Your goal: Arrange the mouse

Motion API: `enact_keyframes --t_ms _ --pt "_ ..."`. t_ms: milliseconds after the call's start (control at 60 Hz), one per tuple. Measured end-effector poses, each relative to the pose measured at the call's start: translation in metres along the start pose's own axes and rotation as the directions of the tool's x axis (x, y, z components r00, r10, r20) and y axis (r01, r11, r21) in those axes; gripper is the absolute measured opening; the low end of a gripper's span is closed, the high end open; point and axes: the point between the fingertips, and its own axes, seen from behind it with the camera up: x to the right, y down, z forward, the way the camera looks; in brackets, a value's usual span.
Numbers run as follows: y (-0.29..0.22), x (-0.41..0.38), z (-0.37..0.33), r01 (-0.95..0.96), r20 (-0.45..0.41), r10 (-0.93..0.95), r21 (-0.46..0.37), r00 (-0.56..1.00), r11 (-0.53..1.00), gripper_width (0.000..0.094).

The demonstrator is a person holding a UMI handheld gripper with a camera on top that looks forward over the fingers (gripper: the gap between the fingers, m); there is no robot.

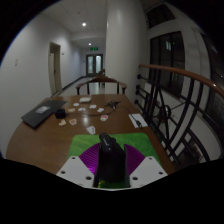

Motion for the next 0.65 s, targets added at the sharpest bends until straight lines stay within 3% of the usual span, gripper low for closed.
enact_keyframes --t_ms 83,250,283,350,450,483,650 --pt "0.026 0.005 0.012 -0.002 -0.020 0.001 -0.052 1.000 0.999 0.0350" --pt "0.029 0.006 0.012 0.061 -0.013 -0.062 -0.051 0.998 0.997 0.0353" --pt "0.030 0.005 0.011 0.059 -0.009 -0.060 -0.060 0.998 0.996 0.0472" --pt "0.033 0.004 0.008 0.062 0.013 -0.061 -0.087 0.998 0.994 0.0559" --pt "0.031 0.000 -0.008 0.090 0.068 -0.085 -0.066 0.994 0.994 0.0874" --pt "0.028 0.003 -0.019 0.100 0.073 -0.097 -0.042 0.993 0.994 0.0833" --pt "0.028 0.015 -0.079 0.099 0.082 -0.100 0.024 0.992 0.995 0.0851"
